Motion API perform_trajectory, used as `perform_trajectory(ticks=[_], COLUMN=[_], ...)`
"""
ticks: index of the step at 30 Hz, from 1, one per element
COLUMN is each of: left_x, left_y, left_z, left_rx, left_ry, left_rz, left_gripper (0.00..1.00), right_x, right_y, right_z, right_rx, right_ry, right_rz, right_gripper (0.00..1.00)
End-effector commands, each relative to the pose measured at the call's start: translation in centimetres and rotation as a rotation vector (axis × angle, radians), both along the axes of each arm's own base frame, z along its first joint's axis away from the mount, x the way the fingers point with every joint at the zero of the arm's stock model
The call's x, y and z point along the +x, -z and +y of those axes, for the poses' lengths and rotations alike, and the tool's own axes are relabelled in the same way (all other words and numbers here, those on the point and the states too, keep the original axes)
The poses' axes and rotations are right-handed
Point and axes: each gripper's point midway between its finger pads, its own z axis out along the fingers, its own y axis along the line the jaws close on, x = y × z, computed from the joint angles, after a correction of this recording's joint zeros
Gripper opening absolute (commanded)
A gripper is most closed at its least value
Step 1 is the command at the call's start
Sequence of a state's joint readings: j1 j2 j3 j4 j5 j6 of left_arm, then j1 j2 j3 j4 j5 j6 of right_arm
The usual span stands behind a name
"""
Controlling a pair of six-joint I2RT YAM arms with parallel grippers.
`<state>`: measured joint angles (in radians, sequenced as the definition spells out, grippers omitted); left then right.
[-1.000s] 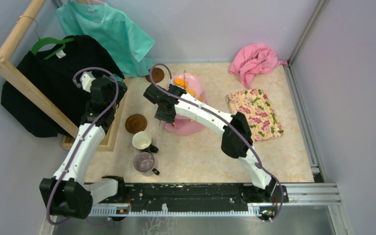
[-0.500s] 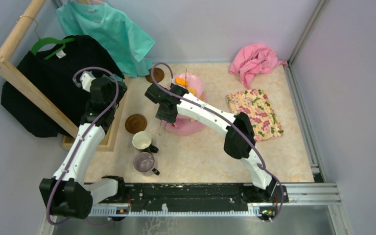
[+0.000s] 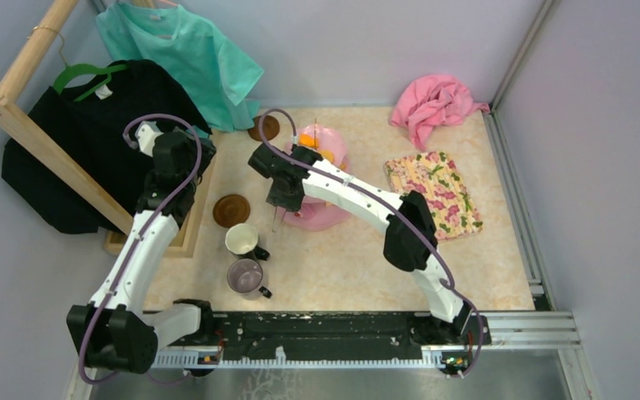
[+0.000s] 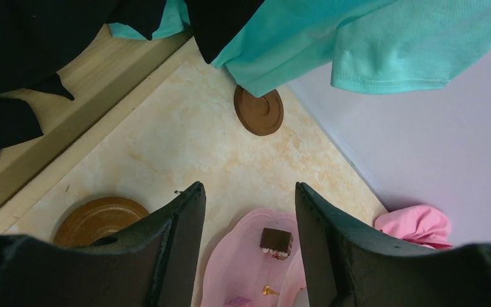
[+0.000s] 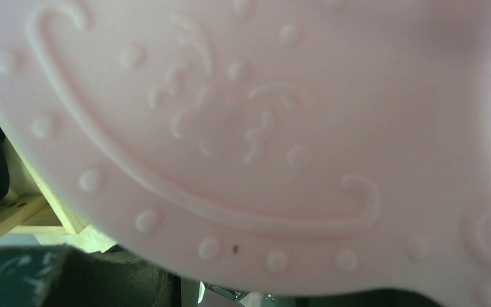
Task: Serve the afternoon tea
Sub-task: Place the desert on the desert table.
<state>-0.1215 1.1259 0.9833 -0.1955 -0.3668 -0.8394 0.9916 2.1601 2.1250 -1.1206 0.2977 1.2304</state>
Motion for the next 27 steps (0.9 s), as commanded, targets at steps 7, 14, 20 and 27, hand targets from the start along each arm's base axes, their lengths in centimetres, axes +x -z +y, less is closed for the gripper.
perform_trajectory(ticks=[7,14,20,27], left_x=[-0.4,-0.4,-0.4,-0.5], left_y=[-2.1,-2.1,-1.9,-2.1], left_z=[0.6,0.6,0.7,0.9], left_rx=[0.01,0.011,0.012,0.014], left_ry=[-0.014,-0.015,-0.018,-0.028], left_rz=[-0.051,-0.05,-0.048,-0.056], left_gripper=[0.59,0.6,0.6,0.6], right_x=[0.6,0.6,0.4,-0.4], right_y=[-4.4,-4.6,-5.1,-6.0], right_z=[-0.2,-0.1,-0.3,-0.1], right_rx=[0.092,0.095,0.095,0.088], right_ry=[0.0,-0.004,-0.011,-0.041], right_rz=[-0.07,-0.073,-0.097,-0.137], right_gripper=[0.38,0.38,0.37,0.35])
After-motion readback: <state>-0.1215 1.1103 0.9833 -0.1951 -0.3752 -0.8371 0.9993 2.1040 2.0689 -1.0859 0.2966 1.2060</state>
